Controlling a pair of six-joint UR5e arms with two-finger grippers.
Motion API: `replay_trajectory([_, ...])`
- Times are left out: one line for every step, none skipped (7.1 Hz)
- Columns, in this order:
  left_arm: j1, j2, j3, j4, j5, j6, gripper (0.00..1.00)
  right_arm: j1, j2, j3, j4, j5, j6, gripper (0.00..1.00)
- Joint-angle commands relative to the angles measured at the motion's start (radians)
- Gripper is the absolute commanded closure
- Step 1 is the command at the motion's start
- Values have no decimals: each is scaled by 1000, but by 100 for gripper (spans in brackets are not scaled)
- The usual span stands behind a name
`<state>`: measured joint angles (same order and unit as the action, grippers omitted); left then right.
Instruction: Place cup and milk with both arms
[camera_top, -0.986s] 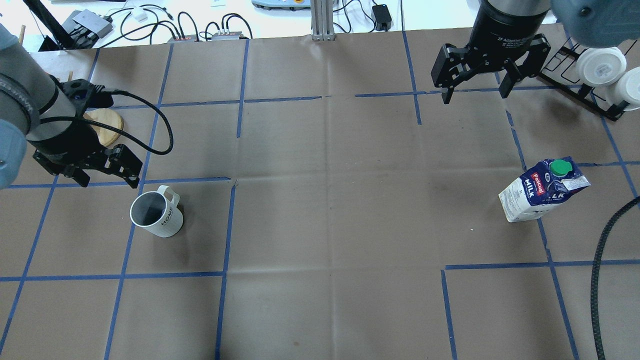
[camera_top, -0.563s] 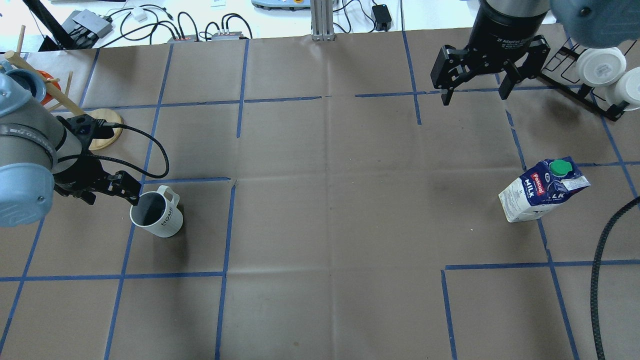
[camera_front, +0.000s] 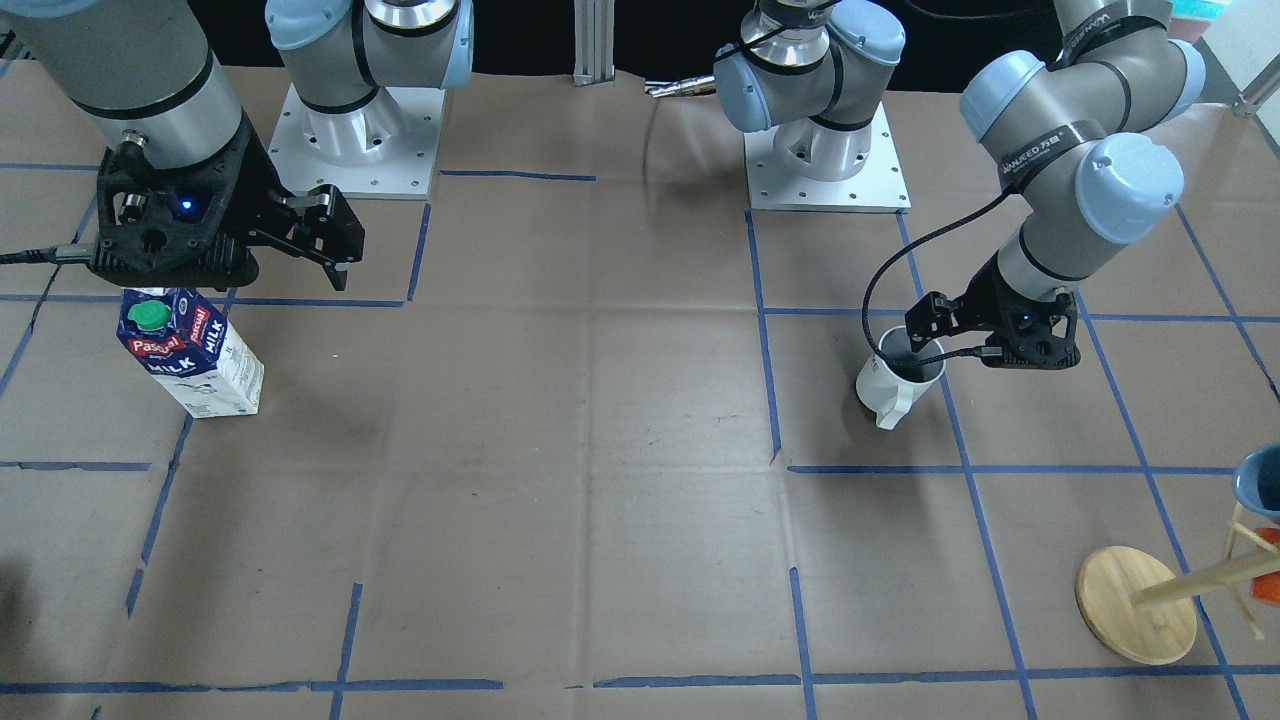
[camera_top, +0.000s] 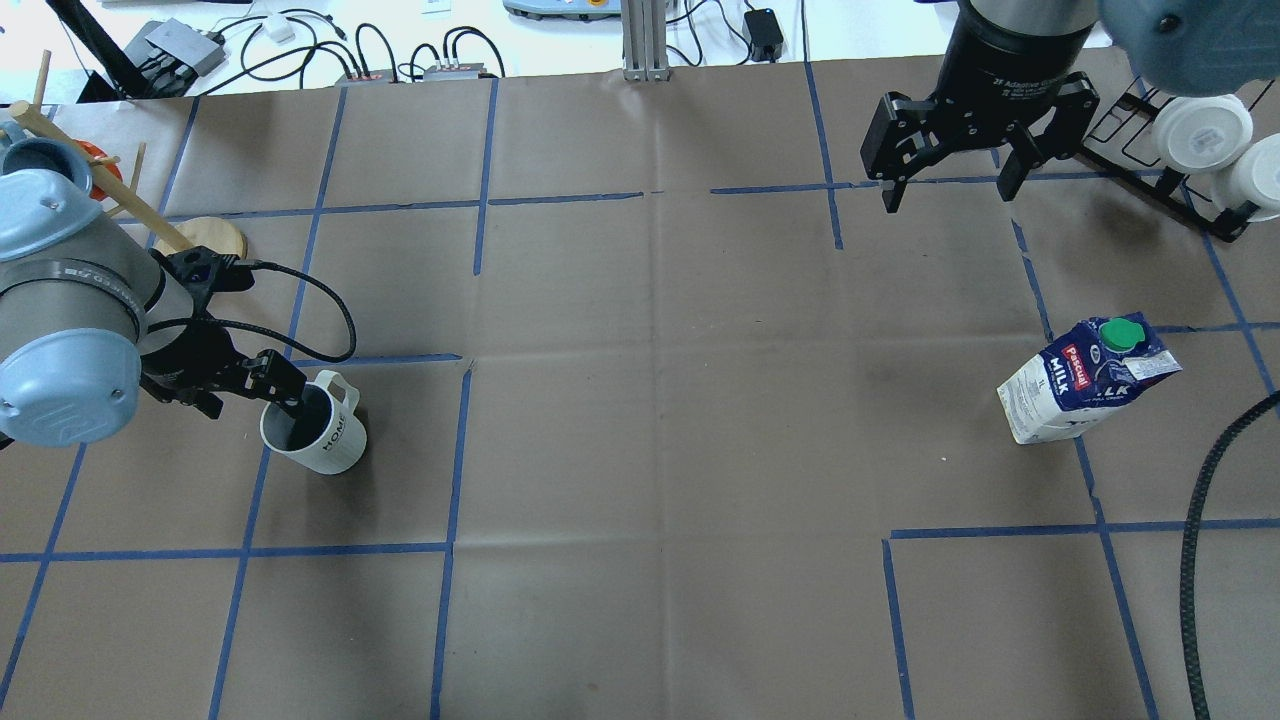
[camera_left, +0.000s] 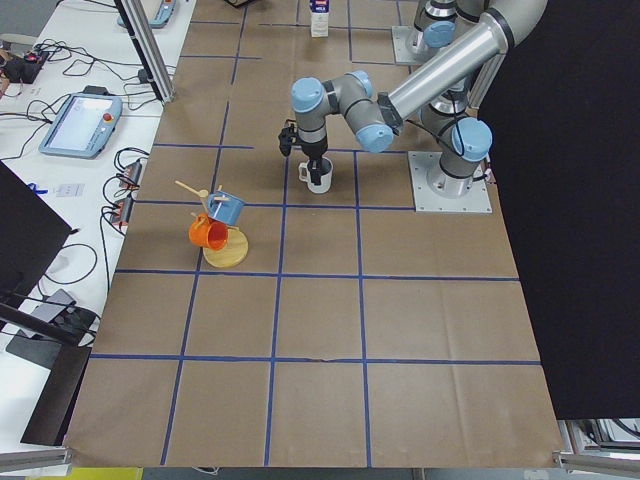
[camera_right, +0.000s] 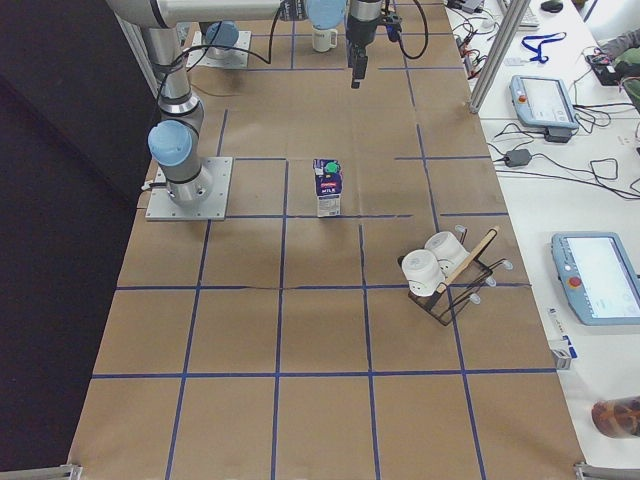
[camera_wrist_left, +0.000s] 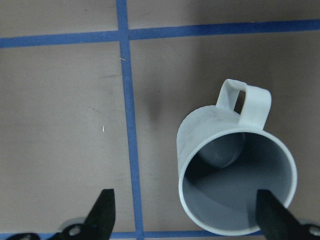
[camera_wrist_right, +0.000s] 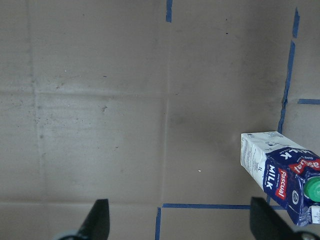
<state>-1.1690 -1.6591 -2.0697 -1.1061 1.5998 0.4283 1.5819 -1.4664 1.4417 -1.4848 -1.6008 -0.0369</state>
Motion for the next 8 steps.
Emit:
replay_trajectory([0, -37, -1, 43, -1, -19, 0, 0, -3, 20, 0, 2, -1, 0])
replay_trajectory([0, -47, -4, 48, -1, -17, 3, -2, -23, 49, -14, 4, 0, 0])
replay_trajectory([0, -54, -4, 46, 8, -14, 27, -3, -43, 77, -20, 5, 2, 0])
replay_trajectory([0, -65, -3, 45, 11, -37, 73, -5, -41, 82, -50, 4, 0, 0])
replay_trajectory([-1, -65, -1, 45, 11, -52, 95, -5, -41, 82, -60, 5, 0, 0])
replay_trajectory([-1, -70, 0, 43, 14, -55, 100, -5, -43, 82, -61, 5, 0, 0])
replay_trajectory([-1, -65, 2, 45, 9, -60, 100, -3, -43, 82, -61, 5, 0, 0])
replay_trajectory([-6, -48, 3, 45, 2, -63, 100, -3, -43, 82, -61, 5, 0, 0])
